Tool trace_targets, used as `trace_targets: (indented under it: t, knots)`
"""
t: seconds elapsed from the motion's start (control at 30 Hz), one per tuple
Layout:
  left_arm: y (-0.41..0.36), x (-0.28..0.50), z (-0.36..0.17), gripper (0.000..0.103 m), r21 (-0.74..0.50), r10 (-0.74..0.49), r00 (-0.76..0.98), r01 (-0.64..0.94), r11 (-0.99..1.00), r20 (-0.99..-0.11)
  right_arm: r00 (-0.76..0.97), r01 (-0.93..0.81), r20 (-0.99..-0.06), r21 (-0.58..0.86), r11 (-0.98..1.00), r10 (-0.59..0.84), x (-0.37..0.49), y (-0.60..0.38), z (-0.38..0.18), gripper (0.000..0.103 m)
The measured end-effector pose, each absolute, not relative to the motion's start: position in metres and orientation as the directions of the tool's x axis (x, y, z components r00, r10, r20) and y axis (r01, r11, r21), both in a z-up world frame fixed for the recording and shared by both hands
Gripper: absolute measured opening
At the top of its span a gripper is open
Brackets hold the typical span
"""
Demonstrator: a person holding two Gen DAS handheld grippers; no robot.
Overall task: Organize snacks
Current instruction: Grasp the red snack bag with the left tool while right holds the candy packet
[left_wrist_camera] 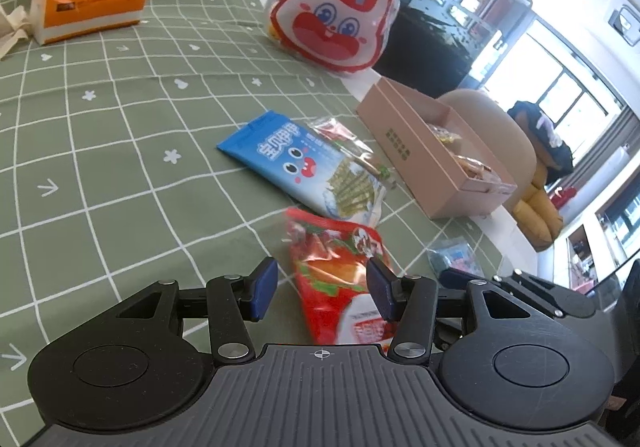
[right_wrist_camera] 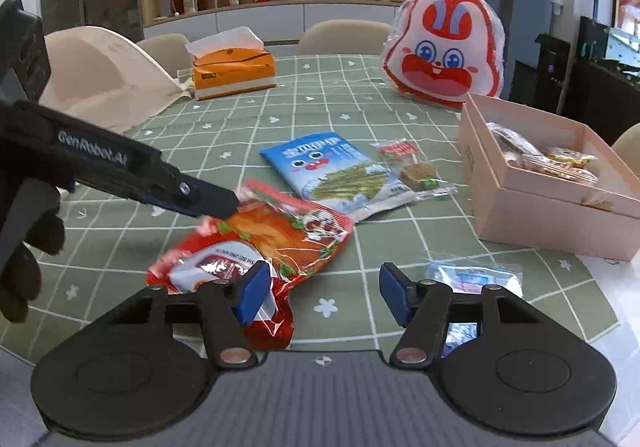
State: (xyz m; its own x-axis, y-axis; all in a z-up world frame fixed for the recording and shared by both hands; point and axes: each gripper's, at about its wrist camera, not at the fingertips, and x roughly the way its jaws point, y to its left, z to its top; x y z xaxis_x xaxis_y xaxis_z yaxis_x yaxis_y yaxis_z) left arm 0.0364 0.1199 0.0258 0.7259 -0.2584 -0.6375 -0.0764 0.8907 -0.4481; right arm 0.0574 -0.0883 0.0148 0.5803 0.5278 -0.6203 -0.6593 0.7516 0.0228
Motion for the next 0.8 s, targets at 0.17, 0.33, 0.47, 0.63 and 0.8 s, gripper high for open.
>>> trace_targets:
  t: [0.17, 0.33, 0.47, 0.63, 0.8]
  knots:
    - [0.118, 0.040, 0.020, 0.055, -0.450, -0.275, 0.713, -0.064, 0.891, -0.645, 0.573, -0.654, -0.617, 0.053, 0.754, 0.540, 0.058, -0.096, 0.011, 0.061]
    - [0.113, 0.042, 0.010, 0.055, -0.468, -0.306, 0.697, -0.047, 0.883, -0.648, 0.570, -0.653, -0.612, 0.066, 0.754, 0.548, 0.058, -0.098, 0.008, 0.061]
    - [0.108, 0.040, 0.012, 0.054, -0.534, -0.382, 0.696, -0.002, 0.845, -0.608, 0.568, -0.651, -0.606, 0.083, 0.755, 0.557, 0.058, -0.101, 0.006, 0.061]
    - [0.089, 0.040, 0.023, 0.054, -0.484, -0.365, 0.723, 0.049, 0.874, -0.587, 0.565, -0.644, -0.603, 0.104, 0.758, 0.563, 0.058, -0.109, 0.003, 0.061]
    - [0.081, 0.044, 0.027, 0.054, -0.522, -0.392, 0.727, 0.055, 0.851, -0.563, 0.557, -0.646, -0.596, 0.127, 0.753, 0.578, 0.060, -0.119, 0.003, 0.061]
